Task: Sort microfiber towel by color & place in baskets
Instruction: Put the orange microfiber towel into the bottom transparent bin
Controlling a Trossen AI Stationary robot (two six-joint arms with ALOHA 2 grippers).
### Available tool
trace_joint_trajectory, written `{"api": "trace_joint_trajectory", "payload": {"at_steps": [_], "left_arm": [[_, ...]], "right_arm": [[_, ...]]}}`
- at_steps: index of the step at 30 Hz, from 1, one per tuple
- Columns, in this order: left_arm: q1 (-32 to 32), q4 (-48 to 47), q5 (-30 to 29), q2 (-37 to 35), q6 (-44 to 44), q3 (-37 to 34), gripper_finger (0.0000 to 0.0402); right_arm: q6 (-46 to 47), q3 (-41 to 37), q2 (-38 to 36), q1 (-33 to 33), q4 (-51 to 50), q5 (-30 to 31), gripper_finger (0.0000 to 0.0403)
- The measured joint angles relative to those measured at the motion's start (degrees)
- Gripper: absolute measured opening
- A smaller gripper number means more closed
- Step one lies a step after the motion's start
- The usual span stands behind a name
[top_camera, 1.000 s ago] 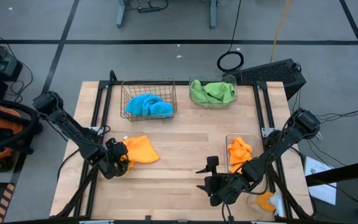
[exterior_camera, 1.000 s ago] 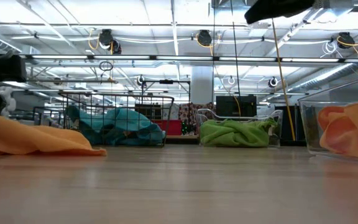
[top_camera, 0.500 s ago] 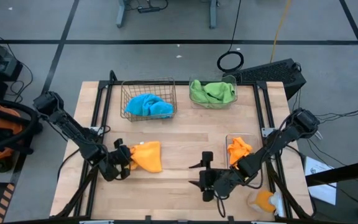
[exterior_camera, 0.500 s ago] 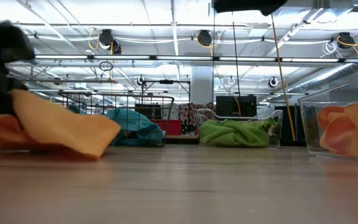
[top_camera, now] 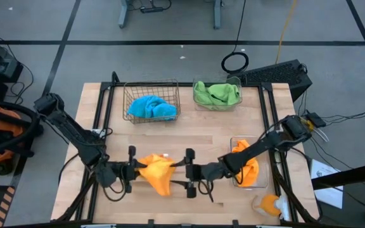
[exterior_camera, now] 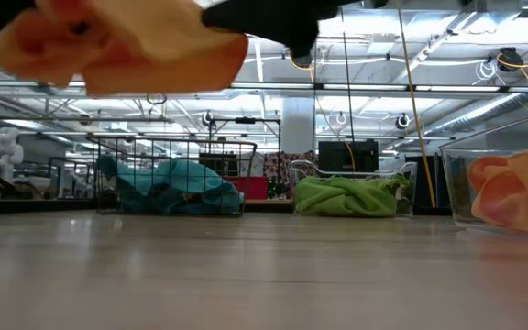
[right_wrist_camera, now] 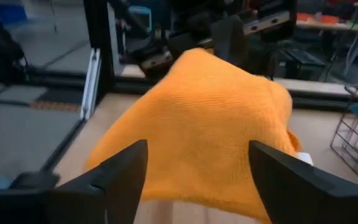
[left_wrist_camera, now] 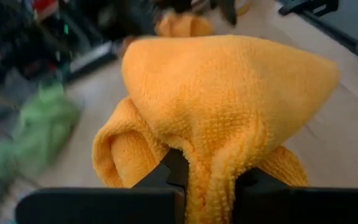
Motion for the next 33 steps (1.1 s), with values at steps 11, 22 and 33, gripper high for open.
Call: {"api": "trace_joint_trajectory", "payload": {"at_steps": [11,22,33], "left_arm": [[1.27,9.59,0.01,0.00,19.17,1.65,0.0039],[6.75,23.50,9.95,0.00,32.10,1.65,0.0039],[10.54,25.01,16.59,-0.02,31.88,1.65,0.0039]], "right_arm": [[-3.25,0.00,1.07,-2.87,11.50,-0.78,0.0359],[-2.07,0.00,1.07,-4.73,16.19,-1.14,0.0375],[5.68,0.00,1.07,-7.31,17.97,-11.18,0.0375]]}}
